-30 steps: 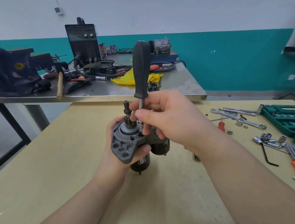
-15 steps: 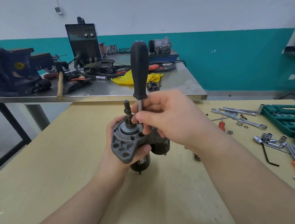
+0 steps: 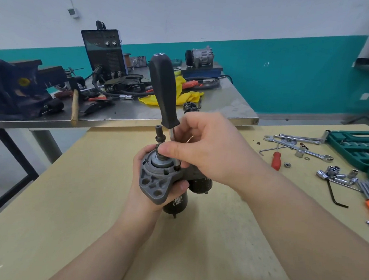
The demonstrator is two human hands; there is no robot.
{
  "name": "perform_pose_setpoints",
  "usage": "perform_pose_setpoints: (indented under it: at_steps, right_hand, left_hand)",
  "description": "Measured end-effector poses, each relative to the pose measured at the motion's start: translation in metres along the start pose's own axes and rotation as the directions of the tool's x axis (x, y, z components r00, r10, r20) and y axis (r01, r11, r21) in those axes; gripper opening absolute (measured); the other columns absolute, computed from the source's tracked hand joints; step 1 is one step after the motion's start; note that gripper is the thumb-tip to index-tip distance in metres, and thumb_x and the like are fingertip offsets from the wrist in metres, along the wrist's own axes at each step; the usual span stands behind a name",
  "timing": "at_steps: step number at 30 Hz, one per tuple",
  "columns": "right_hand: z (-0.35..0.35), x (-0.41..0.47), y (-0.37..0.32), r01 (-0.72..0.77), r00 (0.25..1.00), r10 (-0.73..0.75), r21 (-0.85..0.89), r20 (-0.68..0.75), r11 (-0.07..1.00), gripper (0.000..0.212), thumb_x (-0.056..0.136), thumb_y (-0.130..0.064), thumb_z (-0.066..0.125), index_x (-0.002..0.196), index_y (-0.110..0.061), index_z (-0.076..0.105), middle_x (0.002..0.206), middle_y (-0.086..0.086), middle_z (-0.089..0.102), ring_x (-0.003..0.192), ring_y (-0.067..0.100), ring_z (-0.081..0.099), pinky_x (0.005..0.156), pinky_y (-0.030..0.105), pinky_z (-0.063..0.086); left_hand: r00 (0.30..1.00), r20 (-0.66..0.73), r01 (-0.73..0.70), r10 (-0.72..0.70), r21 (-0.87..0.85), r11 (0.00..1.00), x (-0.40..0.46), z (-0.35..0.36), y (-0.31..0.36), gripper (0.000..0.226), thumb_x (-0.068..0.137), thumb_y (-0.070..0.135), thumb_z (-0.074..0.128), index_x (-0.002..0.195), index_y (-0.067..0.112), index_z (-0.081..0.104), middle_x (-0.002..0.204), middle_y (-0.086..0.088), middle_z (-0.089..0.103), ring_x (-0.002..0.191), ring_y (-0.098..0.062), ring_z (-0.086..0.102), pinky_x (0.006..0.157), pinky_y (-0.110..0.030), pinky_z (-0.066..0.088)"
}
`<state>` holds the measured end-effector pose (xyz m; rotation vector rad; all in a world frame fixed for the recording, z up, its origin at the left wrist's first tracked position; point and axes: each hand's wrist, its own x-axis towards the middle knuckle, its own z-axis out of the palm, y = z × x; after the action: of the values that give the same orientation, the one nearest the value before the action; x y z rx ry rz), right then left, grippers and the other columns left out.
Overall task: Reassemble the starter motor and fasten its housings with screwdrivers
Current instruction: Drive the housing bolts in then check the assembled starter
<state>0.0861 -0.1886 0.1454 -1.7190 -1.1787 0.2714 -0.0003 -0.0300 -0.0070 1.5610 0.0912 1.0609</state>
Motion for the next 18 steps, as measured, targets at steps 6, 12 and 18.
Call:
perform_pose_setpoints:
  at_steps: [6,12,18]
  right_hand:
    - [-0.0063,0.0008,-0.0005,-0.008,0.996,0.002,0.072,0.087,0.997,0.015,0.1,-0.016,0.072,0.101,-0.03,0.077,0.087,-0.01,0.08,0.066,0.012,0.074,0.049,0.01,0.046]
    - [-0.0022,0.0005,0.0002,-0.003,1.0,0.002,0.039,0.018,0.999,0.014,0.089,-0.032,0.086,0.094,-0.026,0.075,0.084,-0.01,0.077,0.06,0.009,0.073,0.053,0.014,0.053]
    - [-0.0065,-0.0012,-0.0022,0.006,0.997,-0.011,0.07,0.079,0.998,0.009,0.099,-0.018,0.075,0.099,-0.027,0.077,0.086,-0.012,0.079,0.063,0.011,0.074,0.049,0.011,0.047]
  left_hand:
    - [1.0,0.002,-0.027,0.027,-0.008,1.0,0.0012,0.0008,0.001,0.088,0.062,0.057,0.101,0.137,0.055,0.054,0.141,0.003,0.064,0.134,-0.023,0.062,0.104,-0.034,0.055]
    - [1.0,-0.013,-0.013,0.013,-0.008,1.0,0.0024,0.0029,0.0015,0.097,0.062,0.058,0.101,0.141,0.039,0.047,0.136,-0.005,0.064,0.129,-0.023,0.065,0.101,-0.033,0.056]
    - [1.0,-0.005,-0.008,0.008,-0.021,1.0,0.0007,0.002,0.0014,0.094,0.061,0.057,0.101,0.139,0.046,0.051,0.141,-0.001,0.064,0.132,-0.022,0.064,0.102,-0.033,0.056]
